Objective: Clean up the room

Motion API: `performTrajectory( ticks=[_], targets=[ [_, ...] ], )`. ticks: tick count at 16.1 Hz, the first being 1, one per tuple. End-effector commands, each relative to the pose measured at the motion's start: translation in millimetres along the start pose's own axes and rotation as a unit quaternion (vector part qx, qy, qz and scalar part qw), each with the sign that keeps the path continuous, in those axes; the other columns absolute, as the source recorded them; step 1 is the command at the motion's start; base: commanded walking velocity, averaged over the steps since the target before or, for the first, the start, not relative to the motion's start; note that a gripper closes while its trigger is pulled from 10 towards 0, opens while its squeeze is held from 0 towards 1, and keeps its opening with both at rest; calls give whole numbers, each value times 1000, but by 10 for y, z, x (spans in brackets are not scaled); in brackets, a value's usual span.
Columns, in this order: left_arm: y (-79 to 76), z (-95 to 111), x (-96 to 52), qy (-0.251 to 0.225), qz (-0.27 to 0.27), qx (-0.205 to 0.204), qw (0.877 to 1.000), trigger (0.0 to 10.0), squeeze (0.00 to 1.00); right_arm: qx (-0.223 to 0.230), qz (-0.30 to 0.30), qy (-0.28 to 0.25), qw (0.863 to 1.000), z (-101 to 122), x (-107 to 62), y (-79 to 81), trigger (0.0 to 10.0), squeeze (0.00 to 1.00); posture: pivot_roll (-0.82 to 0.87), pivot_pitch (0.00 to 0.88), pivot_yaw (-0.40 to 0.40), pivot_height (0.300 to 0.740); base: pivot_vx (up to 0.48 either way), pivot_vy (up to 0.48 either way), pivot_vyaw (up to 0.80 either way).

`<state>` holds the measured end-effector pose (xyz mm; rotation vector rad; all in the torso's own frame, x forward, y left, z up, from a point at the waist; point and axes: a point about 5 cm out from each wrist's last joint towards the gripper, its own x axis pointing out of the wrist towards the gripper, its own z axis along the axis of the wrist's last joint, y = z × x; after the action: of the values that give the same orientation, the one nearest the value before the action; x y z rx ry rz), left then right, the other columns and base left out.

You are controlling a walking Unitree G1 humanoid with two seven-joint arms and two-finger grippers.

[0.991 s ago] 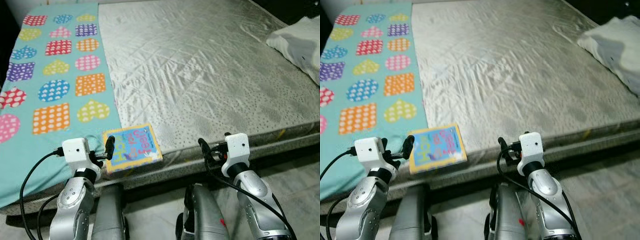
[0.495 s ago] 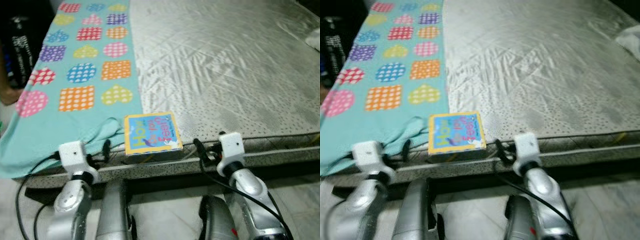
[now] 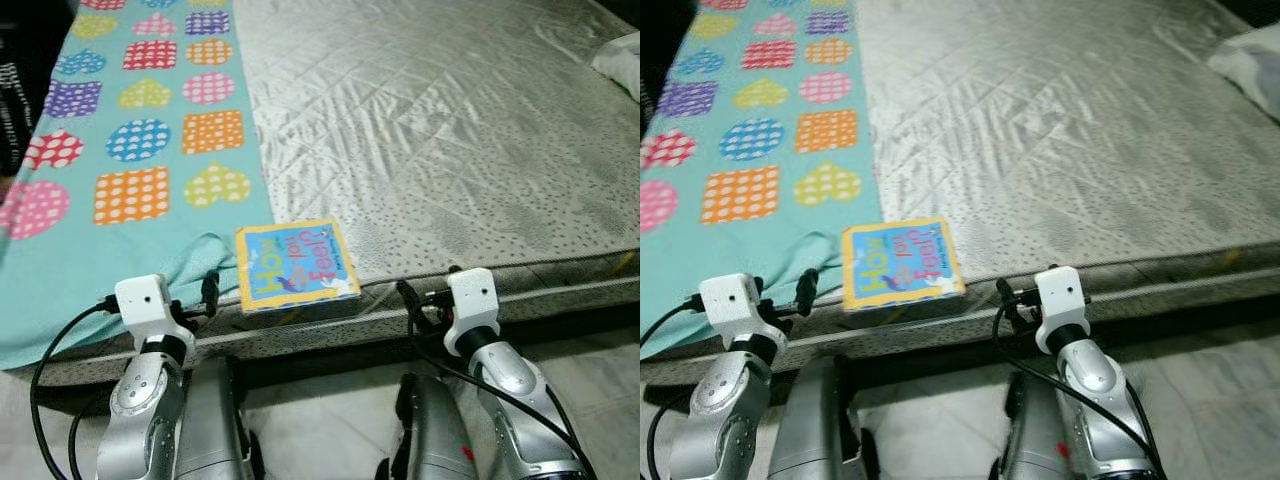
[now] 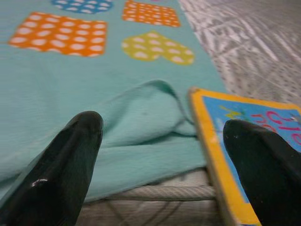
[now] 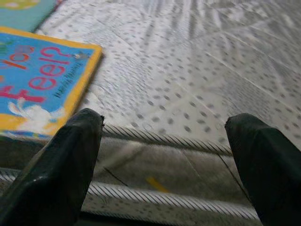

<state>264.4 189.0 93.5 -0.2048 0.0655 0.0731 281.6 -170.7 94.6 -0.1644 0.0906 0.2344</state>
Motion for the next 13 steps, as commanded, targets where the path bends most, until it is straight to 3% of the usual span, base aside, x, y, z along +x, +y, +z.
performTrajectory(
  ticks=[1,5,8,11,13],
  targets=[
    [37,-28,-18,4,8,2,1000,10000,0,0,1,-4,1000,21,0,5,10000,0,18,205,-9,526,0,0,0],
    [40,-27,10,6,11,-12,1000,10000,0,3,-8,-3,1000,22,-4,-14,10000,0,15,214,-13,526,0,0,0],
    [1,4,174,13,6,-43,999,10000,0,0,-15,-1,1000,30,-17,-37,10000,0,0,235,-21,526,0,0,0],
    [-188,-98,350,47,-13,-109,993,10000,0,-1,-16,3,1000,45,-115,-100,10000,0,-37,256,-35,526,0,0,0],
    [-262,-135,401,61,-20,-131,989,10000,0,-2,-11,8,1000,51,-220,-152,10000,0,-61,263,-38,526,0,0,0]
  ],
)
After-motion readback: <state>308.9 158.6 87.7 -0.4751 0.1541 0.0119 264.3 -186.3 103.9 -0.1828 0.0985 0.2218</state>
